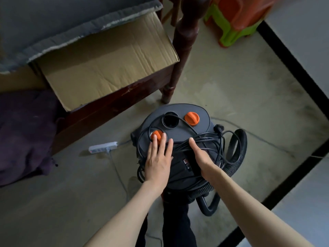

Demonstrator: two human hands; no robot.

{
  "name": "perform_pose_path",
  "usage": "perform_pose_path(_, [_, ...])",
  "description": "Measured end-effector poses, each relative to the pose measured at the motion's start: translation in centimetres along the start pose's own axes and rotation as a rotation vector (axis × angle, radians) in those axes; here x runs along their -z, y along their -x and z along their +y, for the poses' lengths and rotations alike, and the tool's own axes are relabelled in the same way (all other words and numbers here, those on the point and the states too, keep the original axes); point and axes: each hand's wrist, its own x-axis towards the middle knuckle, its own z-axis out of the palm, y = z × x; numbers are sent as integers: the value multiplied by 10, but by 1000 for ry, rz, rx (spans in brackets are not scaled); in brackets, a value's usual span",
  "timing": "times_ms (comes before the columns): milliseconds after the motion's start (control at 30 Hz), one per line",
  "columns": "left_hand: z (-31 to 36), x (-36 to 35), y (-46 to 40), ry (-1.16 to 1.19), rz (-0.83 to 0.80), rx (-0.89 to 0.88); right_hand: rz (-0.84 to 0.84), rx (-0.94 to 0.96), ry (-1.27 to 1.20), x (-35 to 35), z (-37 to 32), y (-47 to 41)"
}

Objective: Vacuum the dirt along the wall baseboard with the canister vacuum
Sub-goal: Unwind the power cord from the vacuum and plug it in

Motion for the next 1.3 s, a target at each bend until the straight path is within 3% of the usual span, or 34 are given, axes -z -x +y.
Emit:
perform_pose_path(467, [-36, 0, -5, -101, -56, -332, 78, -47, -536, -42, 43, 26])
perform_pose_path(600, [-33, 6, -24, -145, -73, -405, 88, -13, -560, -46, 39, 26])
perform_pose_path(767, [-36, 11, -40, -173, -104, -457, 99, -7, -411, -34, 34, 42])
perform_pose_path(833, [-38, 13, -40, -171, -85, -457, 202, 82, -107, -28, 37, 57])
perform_pose_path(900, [-38, 14, -34, -158, -39, -392, 463, 367, 268, -21, 40, 68])
perform_pose_path(1000, [-40, 9, -25, -94, -50, -284, 742, 797, 548, -9, 27, 71])
perform_pose_path(1033, [-43, 7, -25, -91, -67, -285, 719, 811, 692, -4, 21, 64])
perform_pose_path(1133, [-51, 6, -34, -89, -89, -365, 496, 550, 1008, 0, 21, 43])
perform_pose_path(1300, [-61, 7, -44, -99, -97, -481, 467, 502, 919, -7, 34, 28])
